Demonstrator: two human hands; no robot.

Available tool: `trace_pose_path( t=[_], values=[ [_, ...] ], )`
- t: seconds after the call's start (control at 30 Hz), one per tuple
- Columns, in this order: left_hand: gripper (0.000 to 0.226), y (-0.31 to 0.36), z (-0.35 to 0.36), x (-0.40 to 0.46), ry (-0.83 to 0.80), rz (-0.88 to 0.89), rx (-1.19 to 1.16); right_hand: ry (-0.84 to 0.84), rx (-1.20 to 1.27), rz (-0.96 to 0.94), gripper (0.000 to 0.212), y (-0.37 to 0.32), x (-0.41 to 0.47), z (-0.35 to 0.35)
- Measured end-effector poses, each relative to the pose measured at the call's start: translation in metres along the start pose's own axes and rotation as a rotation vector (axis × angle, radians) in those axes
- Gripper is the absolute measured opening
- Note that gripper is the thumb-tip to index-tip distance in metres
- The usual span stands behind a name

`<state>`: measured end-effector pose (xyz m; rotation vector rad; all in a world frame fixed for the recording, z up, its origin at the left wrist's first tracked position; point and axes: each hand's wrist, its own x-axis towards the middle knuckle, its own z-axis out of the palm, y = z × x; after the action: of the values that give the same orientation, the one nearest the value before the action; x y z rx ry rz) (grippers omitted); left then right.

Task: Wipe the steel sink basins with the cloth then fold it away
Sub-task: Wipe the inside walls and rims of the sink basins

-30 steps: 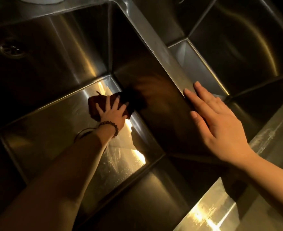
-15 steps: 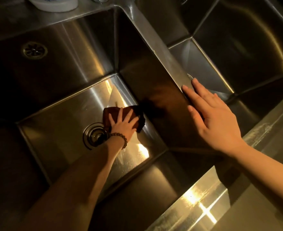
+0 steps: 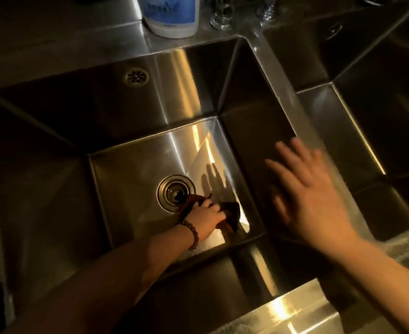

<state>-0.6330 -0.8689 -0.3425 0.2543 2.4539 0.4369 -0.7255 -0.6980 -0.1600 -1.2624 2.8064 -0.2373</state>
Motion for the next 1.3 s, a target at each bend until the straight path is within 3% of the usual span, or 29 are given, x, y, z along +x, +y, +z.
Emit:
trace_pose_path(
  t=[0.07,0.17,0.23,0.3,0.4,0.5,0.57,0.67,0.73,0.83,1.0,1.17,1.3],
  values=[
    [0.039,-0.004,-0.018,-0.004,0.207,-0.184,-0.505,-0.113,0.165,0.014,0.056,-0.019,0.019,0.024],
    [0.048,-0.019,-0.049,-0.009,0.412,-0.386,-1.321,-0.287,0.596,0.367,0.076,-0.037,0.045,0.061],
    [0.046,-0.028,-0.065,-0.013,0.452,-0.4,-1.65,-0.375,0.977,0.567,0.083,-0.042,0.06,0.079],
    [0.04,-0.032,-0.08,-0.018,0.463,-0.309,-1.956,-0.509,1.305,0.628,0.078,-0.046,0.074,0.095],
    [0.032,-0.043,-0.094,-0.022,0.384,-0.264,-2.223,-0.515,1.337,0.532,0.072,-0.049,0.095,0.12],
    [0.027,-0.075,-0.097,-0.021,0.437,-0.478,-1.953,-0.463,1.218,0.479,0.073,-0.036,0.12,0.142],
    [0.044,-0.112,-0.075,-0.018,0.495,-0.599,-1.511,-0.446,1.026,0.448,0.075,-0.019,0.138,0.158],
    [0.088,-0.177,0.0,-0.017,0.344,-0.834,-0.998,-0.374,0.626,0.496,0.071,0.006,0.163,0.186],
    [0.105,-0.194,0.024,-0.033,0.214,-0.897,-0.623,-0.34,0.516,0.499,0.068,0.012,0.173,0.203],
    [0.119,-0.181,0.016,-0.061,0.193,-0.862,-0.21,-0.302,0.347,0.428,0.067,0.009,0.176,0.23],
    [0.138,-0.169,0.026,-0.062,0.041,-0.857,-0.295,-0.192,0.1,0.142,0.063,0.009,0.178,0.253],
    [0.126,-0.174,0.029,-0.054,0.015,-0.852,-0.344,-0.118,0.113,0.074,0.054,-0.031,0.191,0.275],
    [0.119,-0.176,0.031,-0.05,0.01,-0.879,-0.351,-0.134,0.115,-0.286,0.052,-0.114,0.205,0.304]
  ],
)
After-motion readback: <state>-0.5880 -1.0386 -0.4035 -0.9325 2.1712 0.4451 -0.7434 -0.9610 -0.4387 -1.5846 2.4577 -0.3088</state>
